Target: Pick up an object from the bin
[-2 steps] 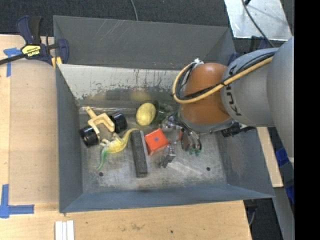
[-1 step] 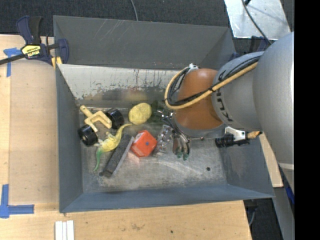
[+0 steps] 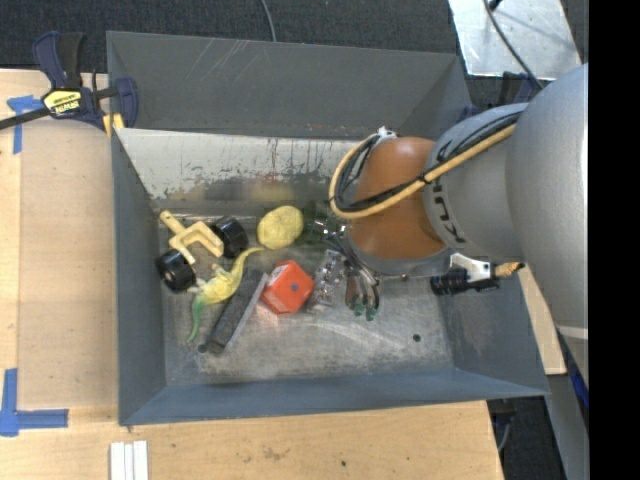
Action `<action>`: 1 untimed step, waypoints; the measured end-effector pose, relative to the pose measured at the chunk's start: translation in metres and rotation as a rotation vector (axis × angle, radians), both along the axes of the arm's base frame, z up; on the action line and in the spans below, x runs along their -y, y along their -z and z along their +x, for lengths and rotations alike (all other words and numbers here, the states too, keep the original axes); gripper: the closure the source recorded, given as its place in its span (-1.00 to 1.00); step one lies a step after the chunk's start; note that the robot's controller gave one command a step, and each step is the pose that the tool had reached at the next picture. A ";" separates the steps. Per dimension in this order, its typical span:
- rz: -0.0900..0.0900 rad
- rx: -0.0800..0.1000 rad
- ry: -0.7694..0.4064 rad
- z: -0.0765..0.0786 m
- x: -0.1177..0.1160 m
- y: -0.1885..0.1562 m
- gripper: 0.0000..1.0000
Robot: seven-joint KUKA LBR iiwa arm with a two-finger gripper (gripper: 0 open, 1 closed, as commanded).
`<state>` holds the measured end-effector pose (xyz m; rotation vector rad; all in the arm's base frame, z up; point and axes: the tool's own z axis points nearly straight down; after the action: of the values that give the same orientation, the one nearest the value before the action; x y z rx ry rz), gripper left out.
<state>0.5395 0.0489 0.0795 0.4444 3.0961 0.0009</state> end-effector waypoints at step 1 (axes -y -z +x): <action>-0.002 -0.019 0.066 0.008 -0.013 -0.028 1.00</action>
Offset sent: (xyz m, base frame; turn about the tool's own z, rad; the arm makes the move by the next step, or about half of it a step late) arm -0.0095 0.0075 0.0848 0.3325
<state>0.5479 0.0620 0.1071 0.5490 3.0977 -0.0067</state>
